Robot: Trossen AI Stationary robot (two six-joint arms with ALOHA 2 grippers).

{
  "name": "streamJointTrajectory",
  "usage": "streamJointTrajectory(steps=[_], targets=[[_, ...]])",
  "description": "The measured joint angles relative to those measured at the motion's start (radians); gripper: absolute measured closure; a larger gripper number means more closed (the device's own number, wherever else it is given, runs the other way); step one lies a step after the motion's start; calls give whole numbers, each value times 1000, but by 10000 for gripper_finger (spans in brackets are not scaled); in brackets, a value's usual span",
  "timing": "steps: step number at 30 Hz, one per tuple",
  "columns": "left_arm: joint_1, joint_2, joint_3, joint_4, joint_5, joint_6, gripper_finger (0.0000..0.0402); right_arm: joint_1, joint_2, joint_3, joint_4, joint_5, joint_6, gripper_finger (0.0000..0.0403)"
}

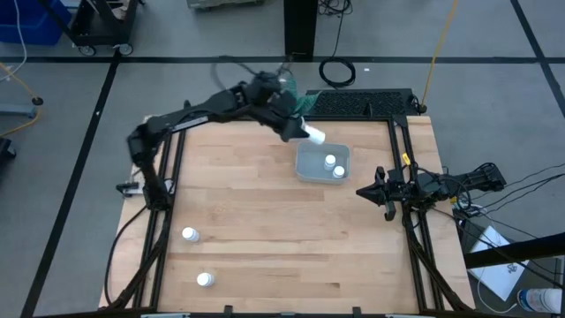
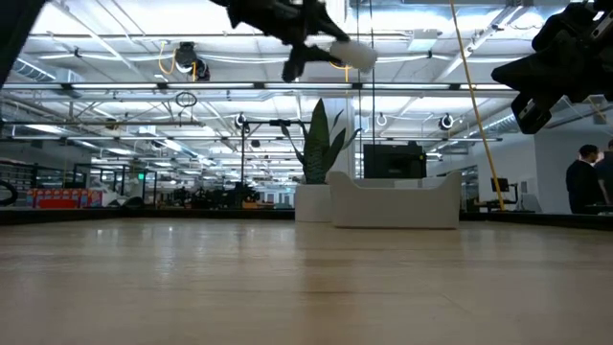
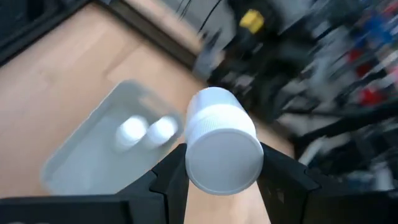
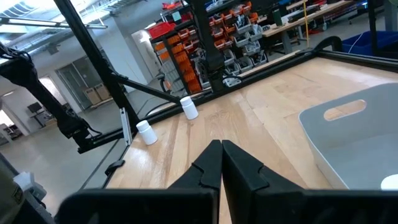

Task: Pick and place pill bottles into a basket
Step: Put the white pill bottle into the gray bin

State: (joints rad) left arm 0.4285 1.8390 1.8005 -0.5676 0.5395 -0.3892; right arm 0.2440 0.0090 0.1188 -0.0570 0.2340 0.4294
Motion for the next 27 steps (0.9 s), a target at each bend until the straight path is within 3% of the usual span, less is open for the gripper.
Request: streamJointTrajectory(steps=[6, 11, 13, 19, 27], targets=[[-17, 225, 306, -354, -73, 240, 238, 0, 0, 0, 0, 0, 0, 398], [-32, 362, 479, -477, -122, 366, 238, 0, 0, 0, 0, 0, 0, 398], [-33, 381, 493, -482, -132, 376, 238, 0, 0, 0, 0, 0, 0, 399], [-40, 403, 486, -551, -298, 359, 238, 0, 0, 0, 0, 0, 0, 399], [-50, 440, 483, -539, -349, 335, 238, 0, 0, 0, 0, 0, 0, 398]])
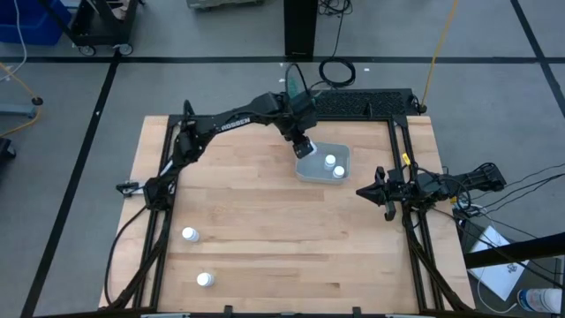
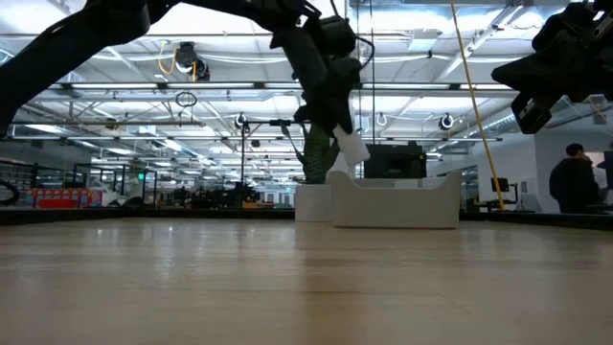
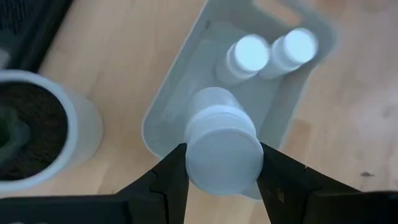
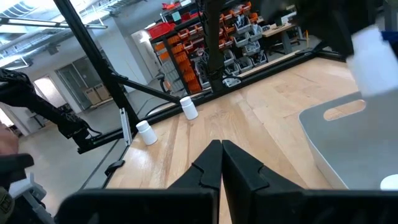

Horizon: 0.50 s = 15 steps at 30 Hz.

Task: Pick and place pill bottles into a basket
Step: Put the white pill bottle into the gray bin

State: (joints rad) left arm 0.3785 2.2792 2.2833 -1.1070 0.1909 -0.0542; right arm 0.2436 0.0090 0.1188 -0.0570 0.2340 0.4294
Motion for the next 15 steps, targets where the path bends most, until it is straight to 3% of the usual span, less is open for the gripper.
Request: streamJointTrajectory(steps=[15], targets=[[-34, 129, 0, -47, -62, -43, 230, 0, 0, 0, 1, 0, 0, 399]])
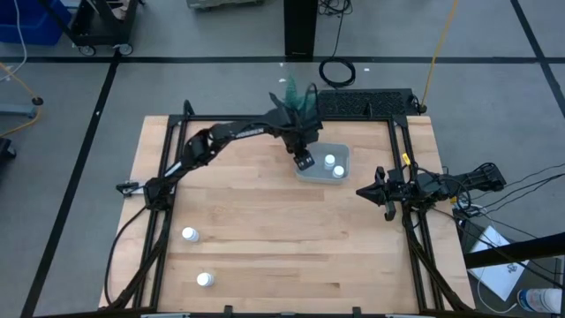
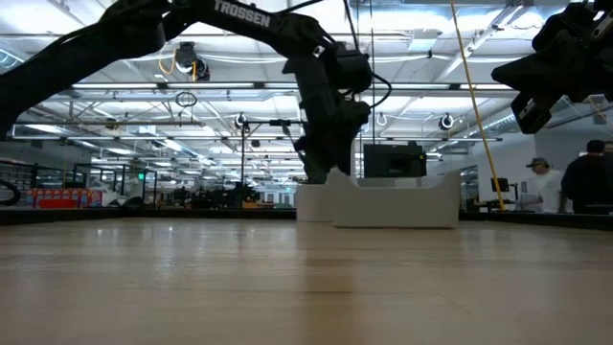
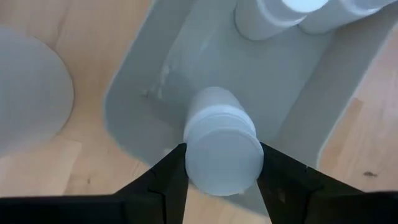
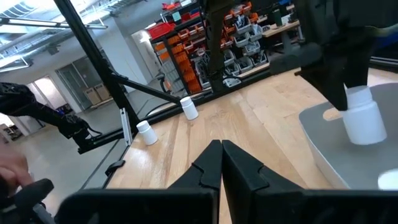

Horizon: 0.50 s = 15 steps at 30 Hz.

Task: Pick and place pill bottles into a basket
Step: Put the white pill bottle into the gray bin

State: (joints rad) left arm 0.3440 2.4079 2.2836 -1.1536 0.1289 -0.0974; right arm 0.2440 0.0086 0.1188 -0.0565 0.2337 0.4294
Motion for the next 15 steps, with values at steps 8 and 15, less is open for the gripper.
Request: streamJointTrajectory(steps=[8, 15], targets=[[-8, 11, -2, 37, -3, -15, 226, 0, 0, 0, 0, 0, 0, 399], [-8, 11, -2, 38, -3, -10, 218, 0, 0, 0, 0, 0, 0, 399]])
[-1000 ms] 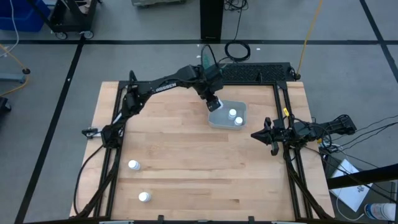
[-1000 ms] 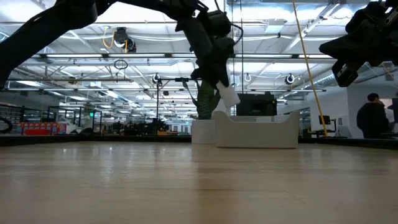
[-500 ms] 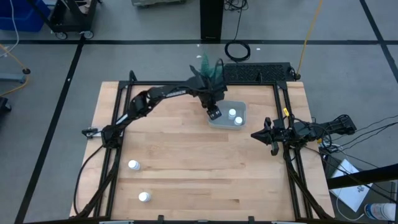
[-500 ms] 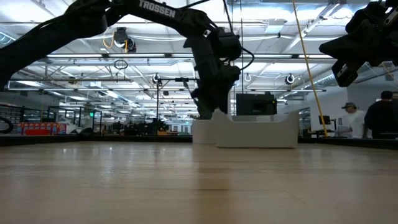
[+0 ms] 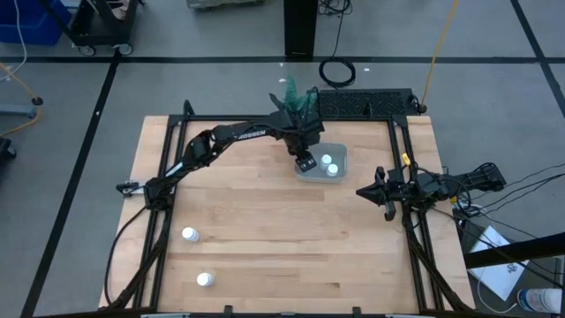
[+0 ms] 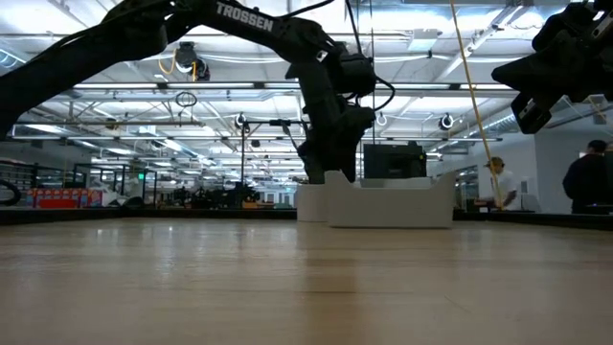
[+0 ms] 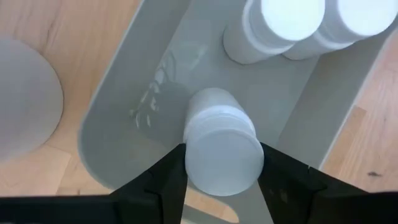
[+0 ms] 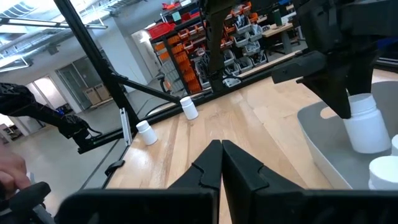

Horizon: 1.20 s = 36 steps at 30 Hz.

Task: Pick and place pill bottles into a basket
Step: Put the white pill bottle into the gray bin

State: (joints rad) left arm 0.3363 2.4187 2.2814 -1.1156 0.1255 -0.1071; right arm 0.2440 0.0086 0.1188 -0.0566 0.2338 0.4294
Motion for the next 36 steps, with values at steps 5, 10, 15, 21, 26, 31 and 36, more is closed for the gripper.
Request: streamJointTrajectory(steps=[5, 10, 15, 21, 26, 31, 36], targets=[[1, 0, 0, 8, 4, 12, 231, 0, 0, 0, 0, 0, 0, 399], [1, 0, 0, 15, 5, 22, 205, 0, 0, 0, 0, 0, 0, 399], [0, 0, 0, 20, 6, 24, 182, 0, 0, 0, 0, 0, 0, 399], [0, 0, 0, 21, 6, 24, 177, 0, 0, 0, 0, 0, 0, 399], [1, -13, 0, -1, 21, 26, 177, 0, 0, 0, 0, 0, 0, 399], [1, -67, 0, -35, 53, 23, 186, 0, 0, 0, -1, 0, 0, 399], [-5, -137, 2, -64, 91, 33, 255, 0, 0, 0, 0, -1, 0, 399]])
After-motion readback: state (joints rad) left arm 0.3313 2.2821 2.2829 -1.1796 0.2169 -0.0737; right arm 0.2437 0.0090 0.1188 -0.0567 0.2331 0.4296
